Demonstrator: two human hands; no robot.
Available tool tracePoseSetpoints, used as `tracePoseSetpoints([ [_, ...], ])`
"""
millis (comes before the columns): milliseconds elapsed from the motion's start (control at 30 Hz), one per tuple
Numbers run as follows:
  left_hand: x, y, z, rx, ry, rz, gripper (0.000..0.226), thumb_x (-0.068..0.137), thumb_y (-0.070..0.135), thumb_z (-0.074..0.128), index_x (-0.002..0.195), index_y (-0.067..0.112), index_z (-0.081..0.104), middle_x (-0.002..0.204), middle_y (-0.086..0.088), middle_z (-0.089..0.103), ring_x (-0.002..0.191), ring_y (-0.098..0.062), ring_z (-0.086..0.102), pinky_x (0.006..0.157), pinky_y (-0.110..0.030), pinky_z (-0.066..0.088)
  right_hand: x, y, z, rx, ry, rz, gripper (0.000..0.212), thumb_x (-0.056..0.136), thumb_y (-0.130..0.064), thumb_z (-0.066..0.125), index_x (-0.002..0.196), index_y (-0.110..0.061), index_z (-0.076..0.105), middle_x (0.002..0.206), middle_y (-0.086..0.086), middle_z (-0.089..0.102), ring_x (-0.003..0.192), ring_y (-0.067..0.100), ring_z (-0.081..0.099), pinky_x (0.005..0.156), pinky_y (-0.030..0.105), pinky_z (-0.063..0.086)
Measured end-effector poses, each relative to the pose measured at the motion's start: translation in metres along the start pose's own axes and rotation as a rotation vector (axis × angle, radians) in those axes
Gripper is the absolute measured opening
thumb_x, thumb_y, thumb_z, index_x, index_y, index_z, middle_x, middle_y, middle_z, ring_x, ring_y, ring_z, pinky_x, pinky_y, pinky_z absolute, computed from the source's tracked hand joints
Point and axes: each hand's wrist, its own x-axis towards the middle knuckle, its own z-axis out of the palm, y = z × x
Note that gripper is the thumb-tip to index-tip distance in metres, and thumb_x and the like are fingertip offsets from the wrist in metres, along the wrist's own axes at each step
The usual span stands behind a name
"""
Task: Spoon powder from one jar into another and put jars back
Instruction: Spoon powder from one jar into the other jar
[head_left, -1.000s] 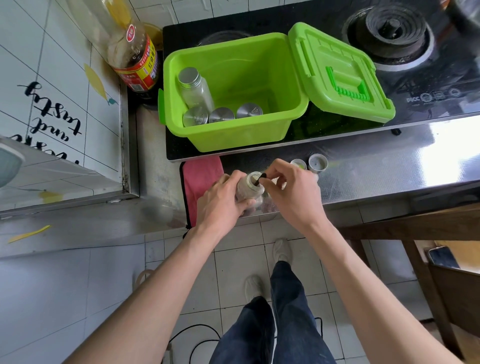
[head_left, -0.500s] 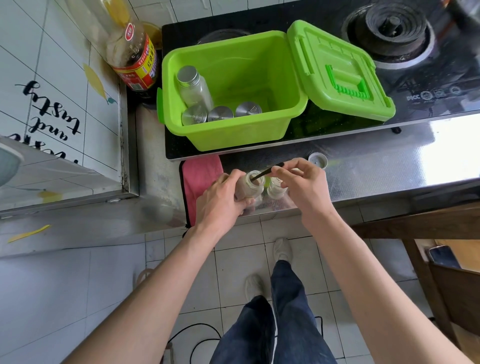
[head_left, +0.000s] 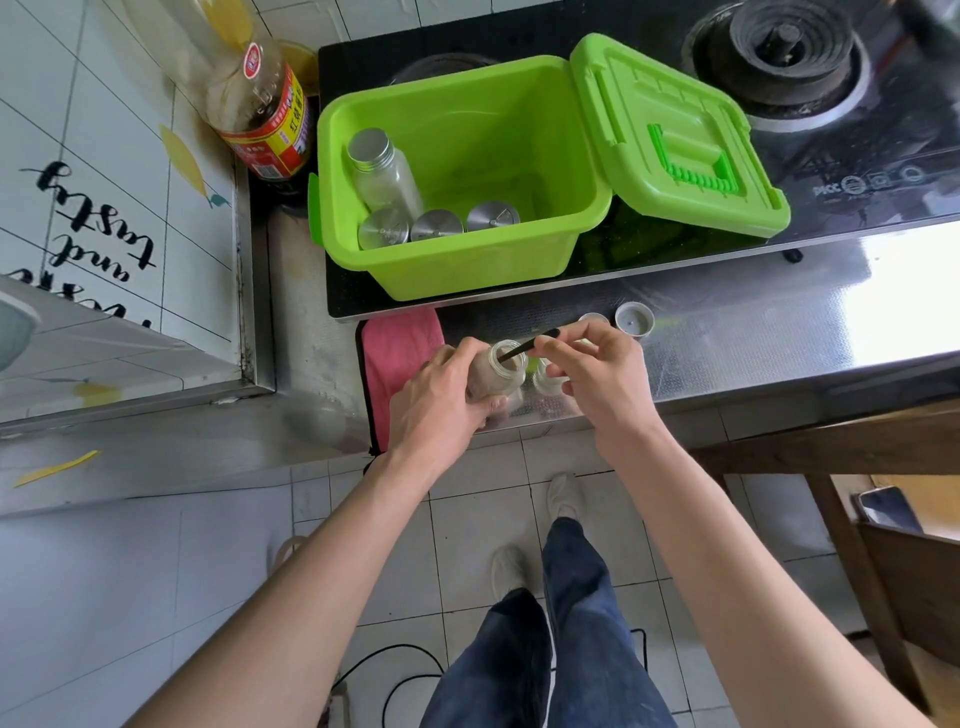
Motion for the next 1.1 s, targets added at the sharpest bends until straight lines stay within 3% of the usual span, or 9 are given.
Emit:
tracePoseSetpoints([
  [133,0.000,0.000,0.001,0.004,0.005,0.005,0.049,0.088,0.052,0.077,0.128,0.042,0.049,0.117,0.013,0.063,0.098,-0.019,0.067,0.065,-0.031,0.042,0.001,-0.002,-0.006,0.062,-0.028,0.031,0.027,0.093,-0.011,0.073,0.074,-0.017,0.055,0.087,0.010,0.078,0.058,0.005,0.056,0.049,0.014,0.042],
  [433,0.000,-0.001,0.001,0.006,0.009,0.007,0.050,0.089,0.052,0.076,0.129,0.041,0.049,0.119,0.012,0.063,0.099,-0.018,0.067,0.067,-0.030,0.044,0.008,0.003,-0.023,0.127,0.025,0.087,0.020,0.093,-0.013,0.072,0.080,-0.017,0.059,0.084,0.008,0.074,0.059,0.005,0.057,0.053,0.017,0.042],
  [667,0.000,-0.001,0.003,0.005,0.010,0.009,0.050,0.089,0.051,0.077,0.129,0.041,0.048,0.121,0.012,0.063,0.102,-0.021,0.068,0.069,-0.032,0.046,0.008,0.001,-0.031,0.134,0.052,0.102,0.011,0.093,-0.013,0.073,0.088,-0.012,0.063,0.061,-0.008,0.066,0.058,0.004,0.056,0.054,0.017,0.043],
  [867,0.000,-0.001,0.003,0.005,0.013,0.010,0.051,0.088,0.050,0.077,0.130,0.040,0.049,0.122,0.011,0.063,0.103,-0.021,0.067,0.069,-0.031,0.043,0.005,-0.004,-0.040,0.179,0.064,0.085,0.024,0.093,-0.012,0.073,0.074,-0.019,0.059,0.084,0.009,0.072,0.063,0.007,0.056,0.057,0.019,0.043],
  [1100,0.000,-0.001,0.003,-0.003,0.010,0.015,0.050,0.088,0.053,0.076,0.128,0.039,0.050,0.122,0.011,0.063,0.102,-0.020,0.066,0.069,-0.031,0.044,0.007,-0.015,-0.059,0.237,0.117,0.071,0.023,0.093,-0.011,0.073,0.078,-0.020,0.059,0.074,-0.002,0.073,0.059,0.003,0.058,0.058,0.018,0.045],
])
